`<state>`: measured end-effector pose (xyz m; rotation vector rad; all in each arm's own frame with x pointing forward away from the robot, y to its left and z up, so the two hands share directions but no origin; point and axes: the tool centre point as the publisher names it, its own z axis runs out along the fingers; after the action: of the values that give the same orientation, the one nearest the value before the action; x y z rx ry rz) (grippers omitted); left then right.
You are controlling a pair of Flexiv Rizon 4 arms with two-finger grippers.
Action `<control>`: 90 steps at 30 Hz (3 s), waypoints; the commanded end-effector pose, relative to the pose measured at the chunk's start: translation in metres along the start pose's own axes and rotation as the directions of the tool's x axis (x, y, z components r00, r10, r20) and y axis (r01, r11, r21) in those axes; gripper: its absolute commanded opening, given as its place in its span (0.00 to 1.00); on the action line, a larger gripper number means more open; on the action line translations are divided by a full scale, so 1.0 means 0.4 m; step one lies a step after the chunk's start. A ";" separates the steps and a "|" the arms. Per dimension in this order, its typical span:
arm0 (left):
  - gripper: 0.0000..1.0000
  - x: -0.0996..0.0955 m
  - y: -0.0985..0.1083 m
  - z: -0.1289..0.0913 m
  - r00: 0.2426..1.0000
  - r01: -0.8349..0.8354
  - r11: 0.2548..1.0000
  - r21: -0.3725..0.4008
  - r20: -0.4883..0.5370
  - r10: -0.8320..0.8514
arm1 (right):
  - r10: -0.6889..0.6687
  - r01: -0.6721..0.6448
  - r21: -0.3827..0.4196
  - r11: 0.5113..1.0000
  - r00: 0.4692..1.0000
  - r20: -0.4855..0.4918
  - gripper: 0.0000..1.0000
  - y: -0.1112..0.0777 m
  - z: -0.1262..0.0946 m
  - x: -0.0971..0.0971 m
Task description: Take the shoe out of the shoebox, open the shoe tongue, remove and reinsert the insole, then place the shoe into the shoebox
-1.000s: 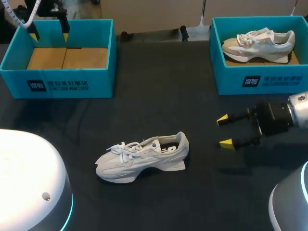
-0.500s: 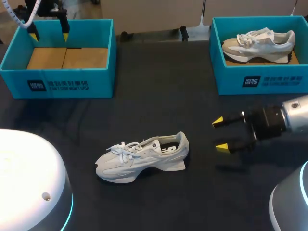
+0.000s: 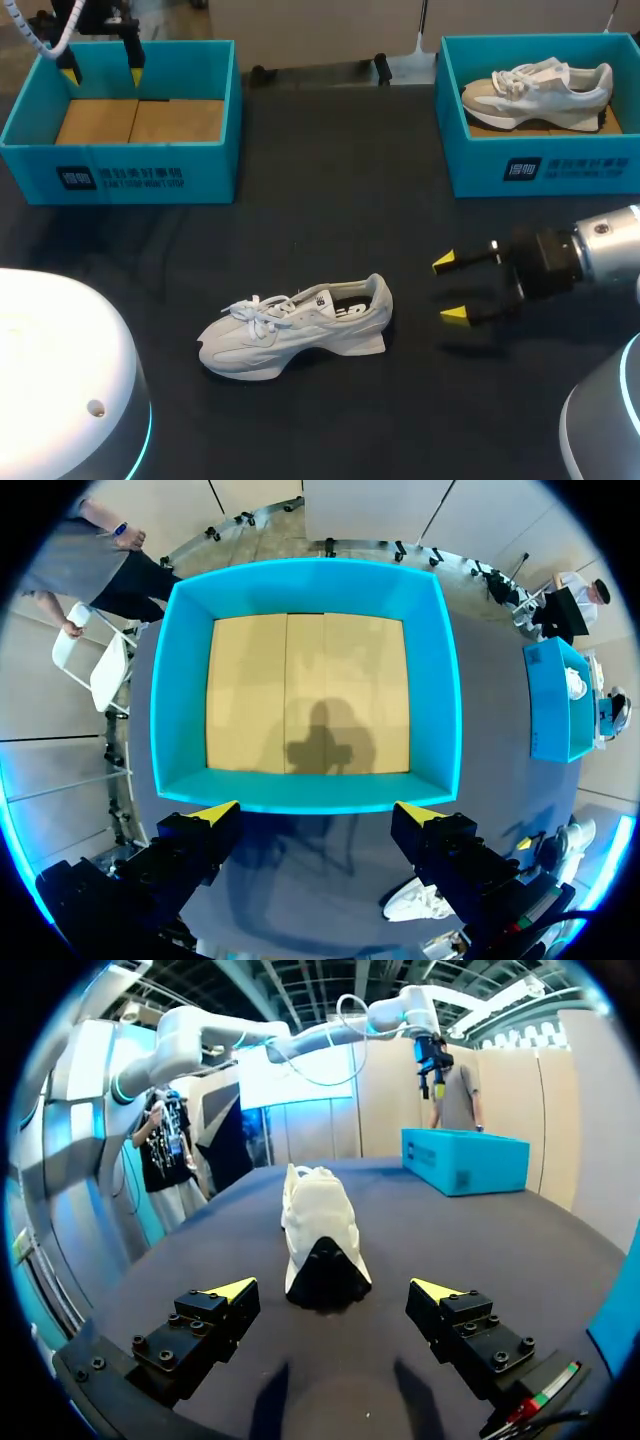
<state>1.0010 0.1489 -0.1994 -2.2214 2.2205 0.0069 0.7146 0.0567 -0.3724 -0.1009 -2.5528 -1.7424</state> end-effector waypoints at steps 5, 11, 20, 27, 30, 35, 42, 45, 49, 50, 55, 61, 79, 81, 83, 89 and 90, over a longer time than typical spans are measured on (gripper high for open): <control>1.00 -0.001 0.001 0.001 1.000 0.000 1.000 0.001 -0.002 0.000 | -0.011 0.011 0.015 1.000 1.000 -0.017 1.00 -0.001 0.067 -0.026; 1.00 -0.001 0.001 0.001 1.000 0.000 1.000 0.001 -0.002 0.000 | -0.018 0.018 -0.007 1.000 0.999 -0.038 1.00 0.002 0.088 -0.030; 1.00 -0.001 0.001 0.001 1.000 0.000 1.000 0.001 -0.002 0.000 | -0.044 0.044 -0.006 0.999 0.998 -0.054 1.00 0.006 0.105 -0.016; 1.00 -0.001 0.001 0.001 1.000 0.000 1.000 0.001 -0.002 0.000 | -0.045 0.044 -0.036 0.998 0.998 -0.046 1.00 0.000 0.117 0.013; 1.00 -0.001 0.001 0.001 1.000 0.000 1.000 0.001 -0.002 0.000 | -0.037 0.035 -0.035 0.999 0.998 -0.055 1.00 -0.002 0.136 0.020; 1.00 -0.001 0.001 0.001 1.000 0.000 1.000 0.001 -0.002 0.000 | -0.047 0.045 -0.025 0.999 0.997 -0.062 1.00 -0.005 0.166 0.018; 1.00 -0.001 0.001 0.001 1.000 0.000 1.000 0.001 -0.002 0.000 | -0.052 0.050 -0.033 0.998 0.996 -0.073 1.00 -0.005 0.193 0.023; 1.00 -0.001 0.001 0.001 1.000 0.000 1.000 0.001 -0.002 0.000 | -0.053 0.051 -0.024 0.998 0.995 -0.080 1.00 0.000 0.205 0.029; 1.00 -0.001 0.001 0.001 1.000 0.000 1.000 0.001 -0.002 0.000 | -0.051 0.050 -0.014 0.999 0.995 -0.087 1.00 0.001 0.223 0.033; 1.00 -0.001 0.001 0.001 1.000 0.000 1.000 0.001 -0.002 0.000 | -0.052 0.051 -0.013 0.999 0.995 -0.087 1.00 0.001 0.226 0.034; 1.00 -0.001 0.001 0.001 1.000 0.000 1.000 0.001 -0.002 0.000 | -0.049 0.050 0.009 0.999 0.996 -0.075 1.00 0.006 0.242 0.039; 1.00 -0.001 0.001 0.001 1.000 0.000 1.000 0.001 -0.002 0.000 | -0.044 0.045 0.010 0.999 0.996 -0.076 1.00 0.003 0.254 0.034; 1.00 -0.001 0.001 0.001 1.000 0.000 1.000 0.001 -0.002 0.000 | -0.056 0.059 0.034 0.998 0.995 -0.086 1.00 0.010 0.312 0.030; 1.00 -0.001 0.001 0.001 1.000 0.000 1.000 0.001 -0.002 0.000 | -0.057 0.059 0.032 0.998 0.995 -0.086 1.00 0.012 0.315 0.032; 1.00 -0.001 0.001 0.001 1.000 0.000 1.000 0.001 -0.002 0.000 | -0.062 0.065 0.034 0.997 0.994 -0.086 1.00 0.014 0.318 0.033; 1.00 -0.001 0.001 0.001 1.000 0.000 1.000 0.001 -0.002 0.000 | -0.071 0.074 0.037 0.997 0.994 -0.088 1.00 0.010 0.320 0.035; 1.00 -0.001 0.001 0.001 1.000 0.000 1.000 0.001 -0.002 0.000 | -0.071 0.074 0.037 0.997 0.994 -0.088 1.00 0.007 0.321 0.035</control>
<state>1.0010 0.1489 -0.1994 -2.2214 2.2204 0.0069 0.7009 0.1752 -0.4136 0.0709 -2.5529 -1.6851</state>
